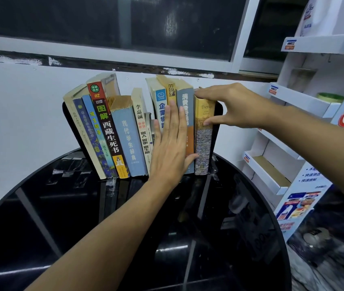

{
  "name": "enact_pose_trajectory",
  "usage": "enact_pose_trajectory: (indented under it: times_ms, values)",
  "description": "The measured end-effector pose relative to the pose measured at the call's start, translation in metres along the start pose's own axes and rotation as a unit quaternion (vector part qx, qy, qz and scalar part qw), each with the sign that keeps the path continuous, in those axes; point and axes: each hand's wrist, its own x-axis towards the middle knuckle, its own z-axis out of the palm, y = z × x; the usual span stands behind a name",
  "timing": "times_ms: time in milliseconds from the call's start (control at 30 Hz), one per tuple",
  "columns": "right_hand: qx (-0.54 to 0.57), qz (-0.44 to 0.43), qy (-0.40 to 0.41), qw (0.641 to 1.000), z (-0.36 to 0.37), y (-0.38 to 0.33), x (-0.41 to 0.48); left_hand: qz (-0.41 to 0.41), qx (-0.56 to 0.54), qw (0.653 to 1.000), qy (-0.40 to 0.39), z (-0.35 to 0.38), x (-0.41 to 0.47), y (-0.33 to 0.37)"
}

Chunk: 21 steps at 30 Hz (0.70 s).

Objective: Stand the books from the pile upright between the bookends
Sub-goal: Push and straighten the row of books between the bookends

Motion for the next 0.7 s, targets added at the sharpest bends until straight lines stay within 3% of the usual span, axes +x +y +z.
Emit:
enact_pose_trajectory:
  times_ms: [700]
  values:
    - [-0.013, 0.001, 0.006, 1.000, 0.0032, -0.0022, 0.0030, -0.020, 0.017, 1.000, 0.009, 0.0077, 0.0034, 0.0052]
